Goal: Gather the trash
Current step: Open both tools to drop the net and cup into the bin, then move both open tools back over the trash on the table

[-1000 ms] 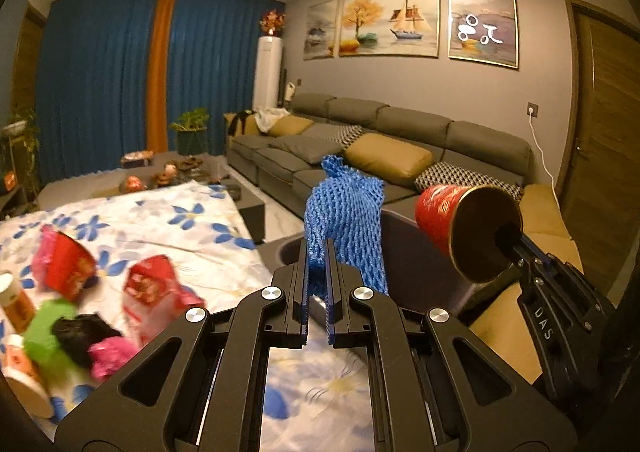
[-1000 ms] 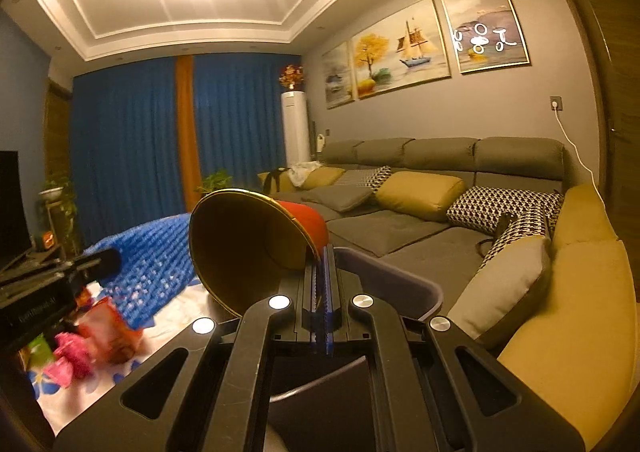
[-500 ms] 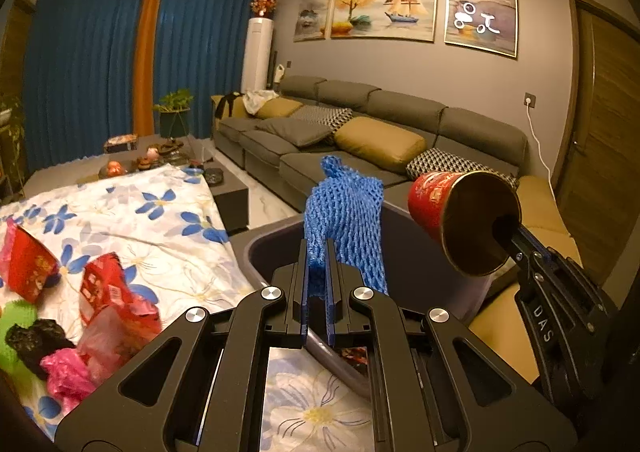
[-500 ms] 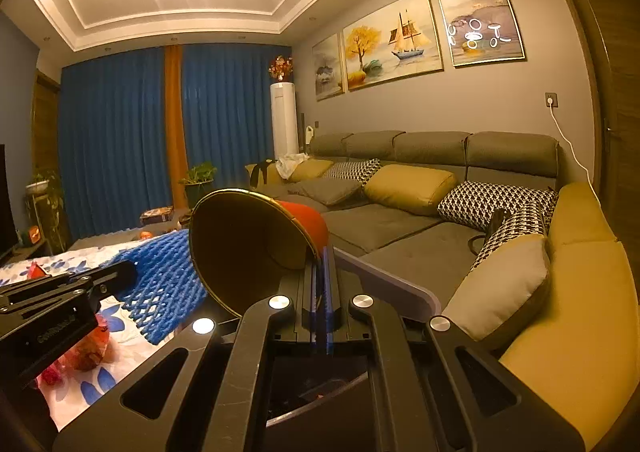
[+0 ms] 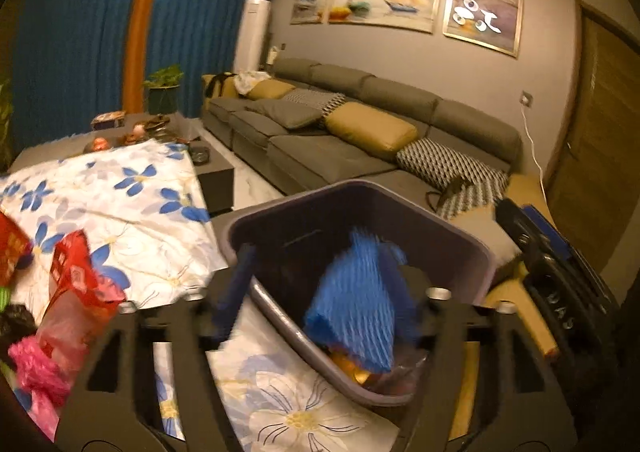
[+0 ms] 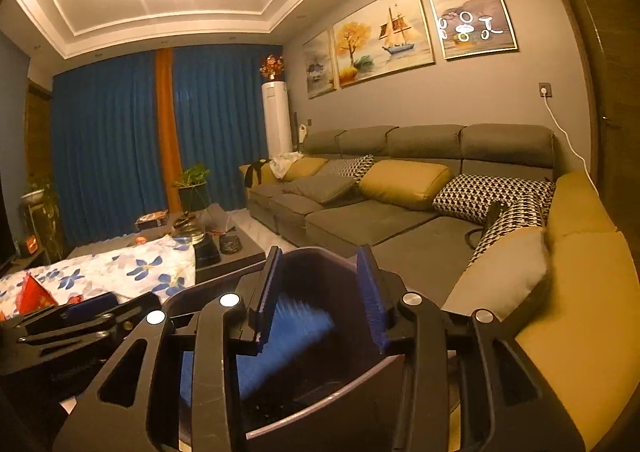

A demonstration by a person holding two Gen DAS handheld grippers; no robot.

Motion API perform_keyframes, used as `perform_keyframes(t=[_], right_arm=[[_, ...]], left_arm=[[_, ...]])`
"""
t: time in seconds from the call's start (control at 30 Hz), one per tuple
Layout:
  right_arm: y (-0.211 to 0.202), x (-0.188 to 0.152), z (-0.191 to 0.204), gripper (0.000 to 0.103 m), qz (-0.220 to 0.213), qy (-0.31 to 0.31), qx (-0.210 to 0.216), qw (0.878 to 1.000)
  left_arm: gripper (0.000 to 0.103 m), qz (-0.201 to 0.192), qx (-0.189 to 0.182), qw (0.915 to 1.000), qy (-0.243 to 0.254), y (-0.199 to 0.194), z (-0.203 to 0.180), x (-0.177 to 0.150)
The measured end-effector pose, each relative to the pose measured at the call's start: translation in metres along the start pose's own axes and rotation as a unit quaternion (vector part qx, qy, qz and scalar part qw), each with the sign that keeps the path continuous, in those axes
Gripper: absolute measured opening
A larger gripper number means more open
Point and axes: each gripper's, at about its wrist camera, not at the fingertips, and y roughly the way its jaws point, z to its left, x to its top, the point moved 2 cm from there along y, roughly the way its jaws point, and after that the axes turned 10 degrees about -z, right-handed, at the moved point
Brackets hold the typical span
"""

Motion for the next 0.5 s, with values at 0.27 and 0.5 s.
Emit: perform_keyframes(t=[0.27, 0.5], right_arm=[[-0.026, 0.009, 0.003, 0.074, -0.024, -0.016, -0.009, 1.0], [-0.052, 0.004, 0.014, 0.079, -0.024, -0.021, 0.014, 0.999]], left_arm=[[0.09, -0.025, 0.063, 0.9977, -0.008, -0.034, 0.017, 0.004], [0.091, -0.044, 0.15, 0.9876, 0.01, -0.079, 0.037, -0.002]])
